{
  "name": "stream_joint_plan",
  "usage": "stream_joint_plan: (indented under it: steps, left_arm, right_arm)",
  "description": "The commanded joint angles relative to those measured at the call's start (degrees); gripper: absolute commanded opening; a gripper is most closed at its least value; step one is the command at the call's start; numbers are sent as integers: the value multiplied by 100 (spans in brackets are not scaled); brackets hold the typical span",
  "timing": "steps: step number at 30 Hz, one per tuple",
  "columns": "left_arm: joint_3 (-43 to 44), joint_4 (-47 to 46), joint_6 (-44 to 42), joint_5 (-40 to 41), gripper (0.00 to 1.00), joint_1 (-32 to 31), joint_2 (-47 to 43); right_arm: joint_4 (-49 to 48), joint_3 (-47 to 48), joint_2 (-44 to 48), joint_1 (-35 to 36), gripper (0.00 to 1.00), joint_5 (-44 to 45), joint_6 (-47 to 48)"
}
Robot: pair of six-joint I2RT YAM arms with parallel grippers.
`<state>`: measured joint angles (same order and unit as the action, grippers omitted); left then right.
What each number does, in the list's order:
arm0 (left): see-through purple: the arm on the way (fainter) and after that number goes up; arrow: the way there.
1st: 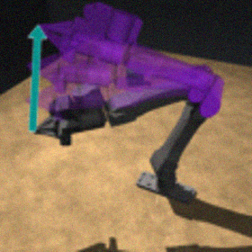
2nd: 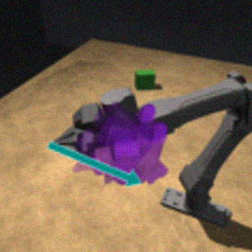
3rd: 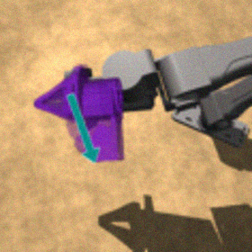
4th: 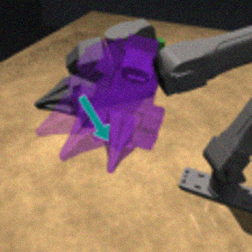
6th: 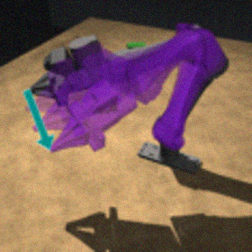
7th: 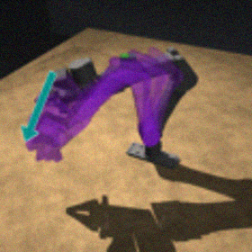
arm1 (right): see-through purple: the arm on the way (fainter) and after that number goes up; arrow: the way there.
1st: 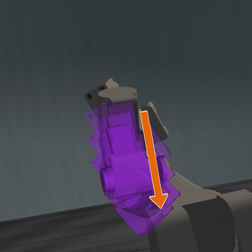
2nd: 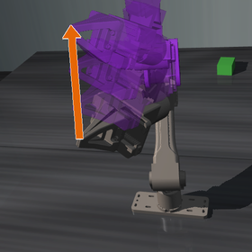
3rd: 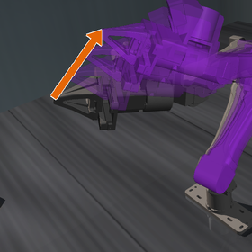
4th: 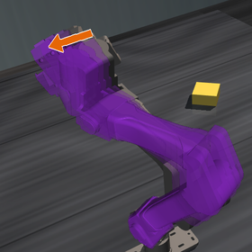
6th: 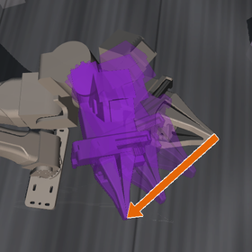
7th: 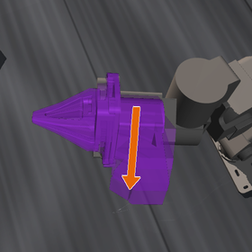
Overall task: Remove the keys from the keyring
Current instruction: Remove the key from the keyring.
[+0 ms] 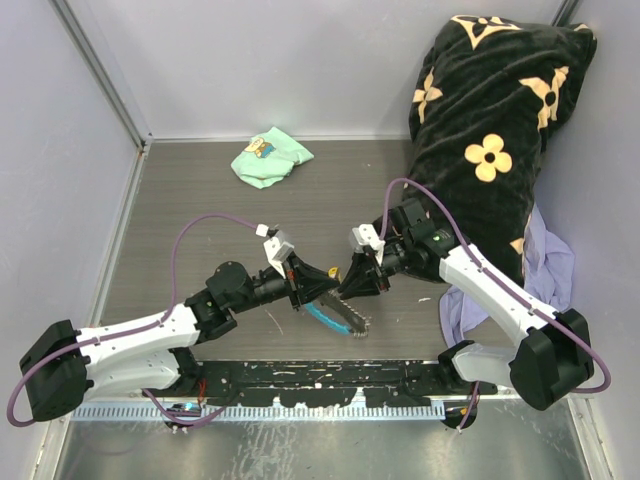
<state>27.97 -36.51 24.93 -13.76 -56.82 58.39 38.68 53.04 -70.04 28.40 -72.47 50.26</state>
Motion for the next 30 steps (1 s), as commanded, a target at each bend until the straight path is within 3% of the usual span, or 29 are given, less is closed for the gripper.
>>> stream_joint_plan:
  steps: [1, 10, 20, 30]
  left_arm:
    - [354, -572, 52, -25, 0, 29, -49]
    - [407, -596, 90, -104, 0, 28, 23]
    - [430, -598, 101, -170, 0, 23, 32]
    - [378, -649, 114, -171, 0, 30, 58]
  right_arm:
    - [140, 238, 100, 26, 25, -320, 223]
    - [84, 262, 83, 25, 32, -282, 148]
    - [-621, 231, 96, 25, 37, 264, -802]
    - [-765, 225, 122, -1, 38, 237, -1036]
